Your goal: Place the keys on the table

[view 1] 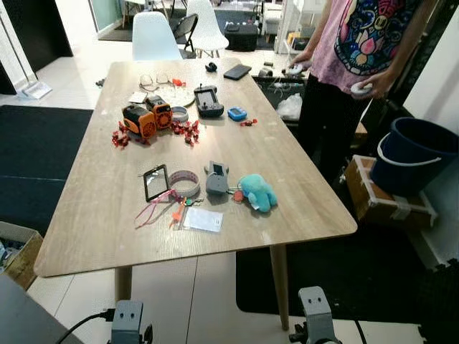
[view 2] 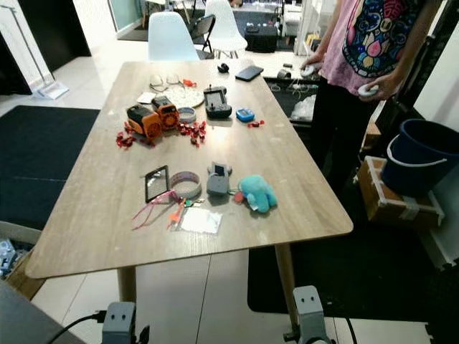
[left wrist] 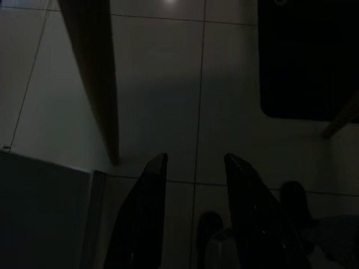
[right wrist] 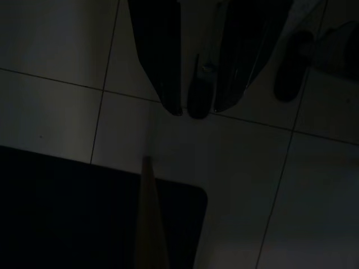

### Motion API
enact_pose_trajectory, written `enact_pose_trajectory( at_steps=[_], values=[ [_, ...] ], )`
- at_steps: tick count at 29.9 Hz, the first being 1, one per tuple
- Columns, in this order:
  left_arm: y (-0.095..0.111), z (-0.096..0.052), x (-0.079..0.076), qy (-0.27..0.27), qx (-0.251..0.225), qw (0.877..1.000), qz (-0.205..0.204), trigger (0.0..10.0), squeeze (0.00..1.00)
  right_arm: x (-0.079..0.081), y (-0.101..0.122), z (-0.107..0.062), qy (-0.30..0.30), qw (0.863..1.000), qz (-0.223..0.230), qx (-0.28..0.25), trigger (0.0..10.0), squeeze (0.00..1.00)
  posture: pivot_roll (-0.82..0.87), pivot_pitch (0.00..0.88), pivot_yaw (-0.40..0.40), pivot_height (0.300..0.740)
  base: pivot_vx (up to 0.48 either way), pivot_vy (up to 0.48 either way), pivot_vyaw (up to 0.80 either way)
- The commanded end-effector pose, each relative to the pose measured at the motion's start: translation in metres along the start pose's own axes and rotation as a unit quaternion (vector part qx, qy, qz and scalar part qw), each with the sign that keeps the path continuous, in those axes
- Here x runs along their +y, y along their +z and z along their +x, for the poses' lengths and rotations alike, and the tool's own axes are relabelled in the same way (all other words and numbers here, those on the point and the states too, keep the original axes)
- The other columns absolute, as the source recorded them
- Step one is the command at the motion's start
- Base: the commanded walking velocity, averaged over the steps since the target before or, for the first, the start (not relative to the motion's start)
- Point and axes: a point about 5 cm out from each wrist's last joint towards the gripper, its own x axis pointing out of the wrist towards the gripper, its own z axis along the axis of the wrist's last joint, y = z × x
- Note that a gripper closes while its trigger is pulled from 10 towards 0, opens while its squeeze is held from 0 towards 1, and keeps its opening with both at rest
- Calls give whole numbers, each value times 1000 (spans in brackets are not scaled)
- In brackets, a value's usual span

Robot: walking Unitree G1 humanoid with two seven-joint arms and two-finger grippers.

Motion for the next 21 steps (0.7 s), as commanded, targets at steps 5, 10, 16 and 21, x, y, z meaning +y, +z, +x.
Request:
enact_pose_trajectory(
  at_steps=[5, 10, 16, 21],
  values=[
    [-4, -2, 0, 1, 3, 1000, -5, 10000, 0, 2, -5, -1, 3, 1000, -5, 6, 10000, 0, 53, 77, -34, 740, -355, 0, 0],
    [-4, -3, 1, 2, 3, 1000, -4, 10000, 0, 3, -5, -1, 3, 1000, -5, 6, 10000, 0, 56, 79, -34, 740, -351, 0, 0],
    [-4, -3, 2, 4, 2, 1000, -4, 10000, 0, 3, -5, -1, 3, 1000, -4, 7, 10000, 0, 57, 80, -33, 740, -324, 0, 0],
    [-4, -3, 3, 6, 3, 1000, -2, 10000, 0, 4, -6, -1, 4, 1000, -4, 7, 10000, 0, 60, 82, -35, 740, -61, 0, 0]
  ],
)
